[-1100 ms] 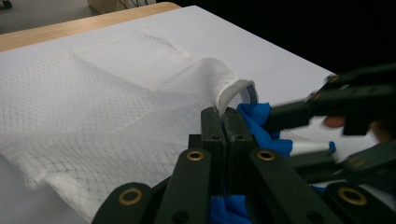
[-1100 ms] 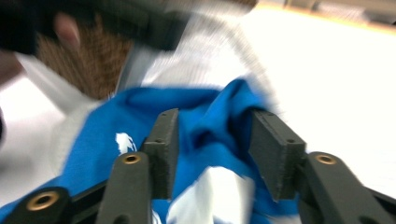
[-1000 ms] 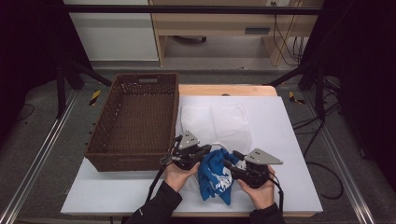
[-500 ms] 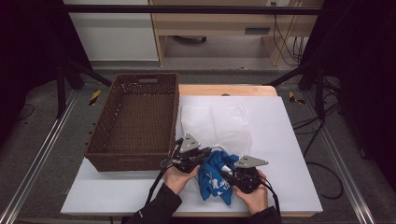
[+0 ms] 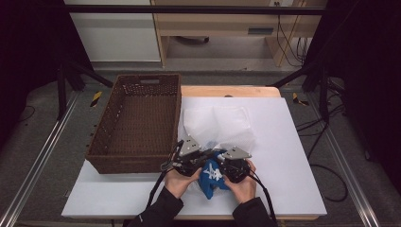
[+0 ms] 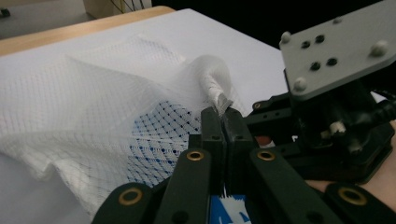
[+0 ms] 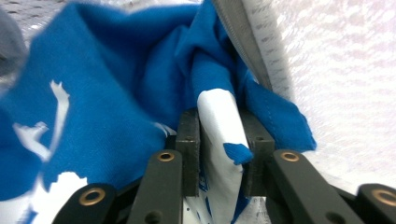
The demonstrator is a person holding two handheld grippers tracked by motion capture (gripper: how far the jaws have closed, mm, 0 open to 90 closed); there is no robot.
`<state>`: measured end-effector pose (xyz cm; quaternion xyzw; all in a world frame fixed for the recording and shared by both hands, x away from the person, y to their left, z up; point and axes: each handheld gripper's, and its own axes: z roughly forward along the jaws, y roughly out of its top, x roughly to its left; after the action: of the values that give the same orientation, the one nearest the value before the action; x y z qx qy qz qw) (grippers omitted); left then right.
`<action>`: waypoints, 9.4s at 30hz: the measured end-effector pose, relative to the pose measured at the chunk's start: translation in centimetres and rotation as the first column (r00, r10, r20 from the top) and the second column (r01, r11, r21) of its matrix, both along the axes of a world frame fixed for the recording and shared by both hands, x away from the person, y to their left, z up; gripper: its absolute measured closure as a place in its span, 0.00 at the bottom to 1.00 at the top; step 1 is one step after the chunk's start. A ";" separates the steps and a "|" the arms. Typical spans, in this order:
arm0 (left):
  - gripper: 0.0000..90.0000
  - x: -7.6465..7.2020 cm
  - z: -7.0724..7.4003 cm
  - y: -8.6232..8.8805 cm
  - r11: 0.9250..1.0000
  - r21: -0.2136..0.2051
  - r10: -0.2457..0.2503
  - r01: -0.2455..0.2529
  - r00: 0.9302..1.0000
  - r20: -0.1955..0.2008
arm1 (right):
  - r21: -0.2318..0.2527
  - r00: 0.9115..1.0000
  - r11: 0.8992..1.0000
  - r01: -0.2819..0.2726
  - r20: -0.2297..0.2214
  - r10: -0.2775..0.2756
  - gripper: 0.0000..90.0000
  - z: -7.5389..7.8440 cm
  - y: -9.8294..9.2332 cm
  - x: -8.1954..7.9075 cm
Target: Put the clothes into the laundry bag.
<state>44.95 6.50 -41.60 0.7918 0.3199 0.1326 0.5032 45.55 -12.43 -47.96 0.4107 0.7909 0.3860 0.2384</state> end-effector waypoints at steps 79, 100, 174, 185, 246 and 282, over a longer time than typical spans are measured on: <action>0.99 0.2 1.0 -0.4 1.000 -0.023 -0.007 0.007 0.999 0.031 | 0.152 0.988 0.977 -0.149 0.059 0.141 0.79 2.4 0.8 -1.5; 0.99 0.7 -1.0 0.8 1.000 0.003 0.018 -0.018 1.000 -0.013 | 0.216 0.994 0.972 -0.093 0.079 0.077 0.50 4.0 -3.8 -2.7; 0.99 0.1 -2.2 1.0 1.000 -0.009 -0.003 0.002 0.999 -0.037 | 0.257 0.998 0.964 -0.061 0.044 0.051 0.56 3.6 -4.6 -3.1; 0.99 0.1 -2.2 0.9 1.000 0.005 0.000 0.000 1.000 -0.029 | 0.026 0.997 1.000 -0.009 -0.072 0.011 0.74 0.1 -5.7 -4.3; 0.98 0.1 -1.6 1.1 1.000 -0.015 0.007 -0.007 1.000 -0.011 | -0.032 1.000 0.999 -0.014 -0.018 0.013 0.68 -0.7 2.4 -1.0; 0.98 -0.3 -1.6 1.5 0.999 -0.032 -0.012 0.012 1.000 -0.022 | 0.078 0.999 0.997 0.014 -0.050 -0.010 0.21 -0.6 1.5 -0.1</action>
<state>44.64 8.02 -43.21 0.7871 0.3228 0.1157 0.5128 45.47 -10.97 -48.61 0.4337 0.7783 0.4050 0.2049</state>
